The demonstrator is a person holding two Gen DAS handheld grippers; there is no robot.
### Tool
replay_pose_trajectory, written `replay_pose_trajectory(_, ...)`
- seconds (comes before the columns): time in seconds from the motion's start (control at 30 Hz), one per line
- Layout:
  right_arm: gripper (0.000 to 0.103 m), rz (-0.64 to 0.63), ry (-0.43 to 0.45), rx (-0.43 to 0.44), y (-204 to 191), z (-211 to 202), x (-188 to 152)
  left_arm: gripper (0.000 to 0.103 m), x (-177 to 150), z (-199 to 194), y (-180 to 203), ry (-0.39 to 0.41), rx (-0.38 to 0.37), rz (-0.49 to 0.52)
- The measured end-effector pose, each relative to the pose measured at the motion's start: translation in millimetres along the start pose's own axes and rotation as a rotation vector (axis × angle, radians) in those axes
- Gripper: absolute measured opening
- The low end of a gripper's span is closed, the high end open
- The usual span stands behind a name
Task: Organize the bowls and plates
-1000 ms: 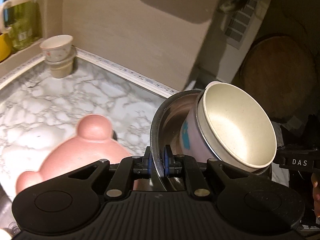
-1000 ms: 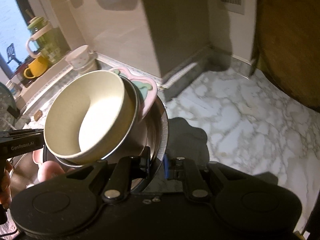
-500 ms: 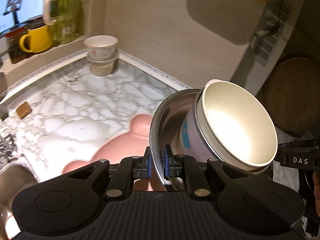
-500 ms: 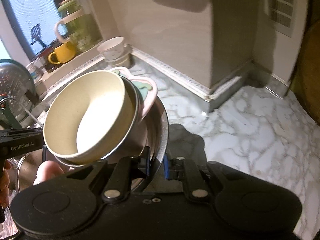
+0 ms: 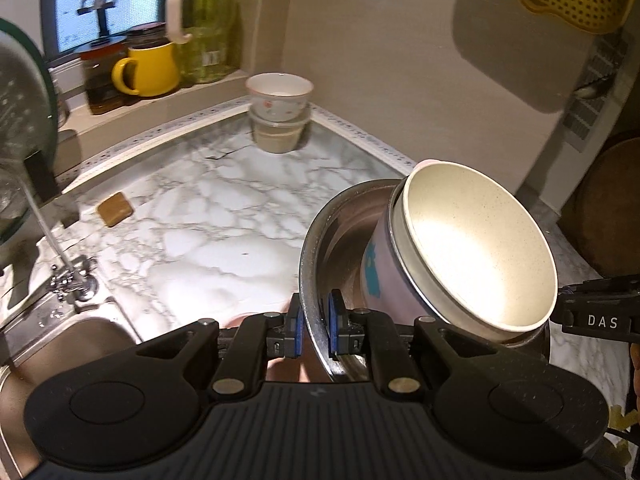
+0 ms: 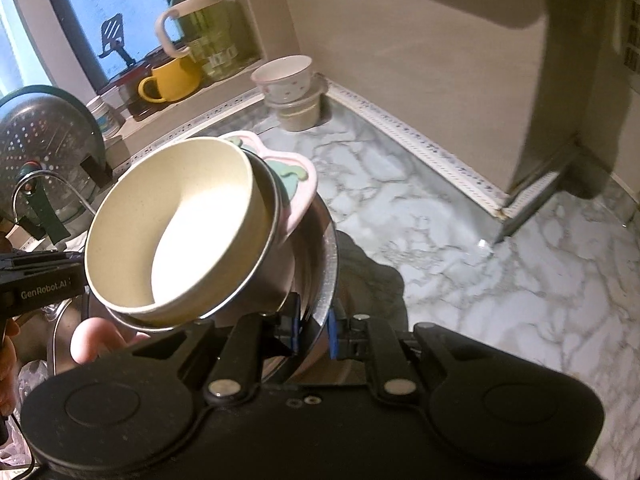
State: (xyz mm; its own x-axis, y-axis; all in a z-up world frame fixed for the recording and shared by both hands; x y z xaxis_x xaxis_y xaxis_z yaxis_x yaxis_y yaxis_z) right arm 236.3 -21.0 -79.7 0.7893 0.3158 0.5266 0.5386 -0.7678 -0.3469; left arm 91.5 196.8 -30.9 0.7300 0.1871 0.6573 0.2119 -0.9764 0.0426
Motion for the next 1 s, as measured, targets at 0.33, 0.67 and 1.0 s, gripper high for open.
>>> replay_pose_trajectory(0.33, 0.014, -0.022, -0.049, 0.009, -15.7, 29.8, 1.8, 0.01, -8.1, 18.7, -21.0, -0.04, 0.042, -0.02)
replay_pose_trajectory(0.67, 0.014, -0.015, -0.101, -0.007, -7.0, 51.2, -5.8, 0.01, -22.9, 42.0, -22.1, -0.078, 0.035, -0.029)
replay_pose_trajectory(1.0, 0.015, -0.02, -0.134, -0.014, -3.4, 64.9, -12.6, 0.01, -35.6, 55.5, -22.1, -0.098, 0.033, -0.025)
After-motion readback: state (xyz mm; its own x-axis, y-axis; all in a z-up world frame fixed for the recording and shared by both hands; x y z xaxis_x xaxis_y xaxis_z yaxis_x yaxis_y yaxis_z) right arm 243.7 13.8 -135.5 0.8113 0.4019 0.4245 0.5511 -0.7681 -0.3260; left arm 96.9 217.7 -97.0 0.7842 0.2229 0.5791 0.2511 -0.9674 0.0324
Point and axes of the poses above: each gripper's, at about its wrist camera, not at the fingertips, and z roughly the way its jaws point, y to its right, x to its top, the point moved 1 cm from there along z, roughly the way its jaws point, and after that the axes turned 9 degrees about z, right-handed, at the moved point
